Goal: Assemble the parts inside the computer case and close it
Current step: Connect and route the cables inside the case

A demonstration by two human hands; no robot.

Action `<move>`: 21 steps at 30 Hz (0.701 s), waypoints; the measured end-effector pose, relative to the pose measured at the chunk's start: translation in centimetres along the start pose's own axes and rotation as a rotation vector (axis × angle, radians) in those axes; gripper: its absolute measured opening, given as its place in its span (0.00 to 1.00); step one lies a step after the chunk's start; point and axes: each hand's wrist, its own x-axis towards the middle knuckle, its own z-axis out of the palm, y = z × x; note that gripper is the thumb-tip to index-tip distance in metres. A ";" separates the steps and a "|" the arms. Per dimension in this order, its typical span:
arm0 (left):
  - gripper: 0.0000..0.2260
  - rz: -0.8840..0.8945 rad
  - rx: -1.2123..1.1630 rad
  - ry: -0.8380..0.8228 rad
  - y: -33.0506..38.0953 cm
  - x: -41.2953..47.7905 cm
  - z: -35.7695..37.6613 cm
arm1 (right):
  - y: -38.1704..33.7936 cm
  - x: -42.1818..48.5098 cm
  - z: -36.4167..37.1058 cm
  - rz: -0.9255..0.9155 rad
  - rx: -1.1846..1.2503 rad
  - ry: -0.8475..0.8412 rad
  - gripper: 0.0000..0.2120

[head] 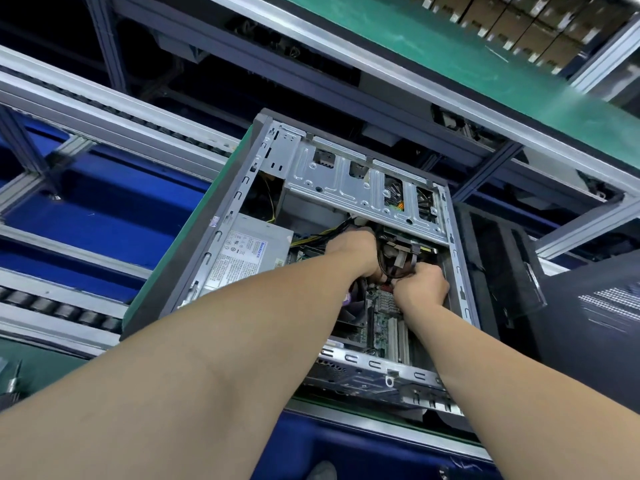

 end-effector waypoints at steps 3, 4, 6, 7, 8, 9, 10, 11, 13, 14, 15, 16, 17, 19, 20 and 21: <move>0.15 0.002 0.020 -0.052 0.4 0.4 0.0 | 0.0 0.0 0.0 0.030 0.047 0.017 0.08; 0.14 0.003 0.032 -0.063 0.5 0.5 0.1 | -0.1 0.0 0.1 0.029 0.044 0.015 0.05; 0.14 0.004 0.041 -0.053 0.6 0.7 0.5 | -0.1 0.0 0.1 0.011 0.017 0.020 0.07; 0.14 0.008 0.047 -0.030 0.5 0.7 0.8 | -0.1 0.0 0.0 0.002 0.002 0.023 0.08; 0.13 0.017 0.057 -0.003 0.5 0.7 1.2 | -0.1 -0.1 0.0 -0.003 -0.005 0.027 0.09; 0.11 0.031 0.061 0.028 0.5 0.7 1.4 | -0.1 -0.2 -0.1 -0.002 0.005 0.037 0.09; 0.09 0.044 0.065 0.051 0.5 0.7 1.7 | 0.0 -0.2 -0.1 -0.010 0.008 0.049 0.10; 0.07 0.056 0.067 0.072 0.4 0.7 1.9 | 0.0 -0.2 0.0 -0.017 0.020 0.059 0.12; 0.12 0.056 0.063 0.109 0.4 0.7 2.3 | 0.1 -0.5 -0.1 -0.029 0.022 0.079 0.16; 0.15 0.046 0.062 0.119 0.3 0.6 2.4 | 0.1 -0.6 -0.2 -0.024 0.029 0.083 0.17; 0.16 0.032 0.062 0.131 0.3 0.6 2.5 | -0.1 -0.7 -0.2 -0.009 0.051 0.078 0.18; 0.15 0.017 0.067 0.137 0.3 0.6 2.7 | -0.2 -0.8 -0.1 0.004 0.076 0.071 0.18; 0.15 0.002 0.066 0.142 0.4 0.5 2.8 | -0.3 -0.8 -0.1 0.019 0.112 0.063 0.18; 0.15 -0.023 0.058 0.148 0.5 0.5 2.8 | -0.4 -0.8 -0.1 0.057 0.192 0.048 0.18; 0.15 -0.037 0.046 0.141 0.5 0.4 2.8 | -0.4 -0.8 -0.1 0.078 0.239 0.043 0.17; 0.16 -0.049 0.029 0.129 0.4 0.4 2.8 | -0.5 -0.9 -0.1 0.103 0.293 0.040 0.16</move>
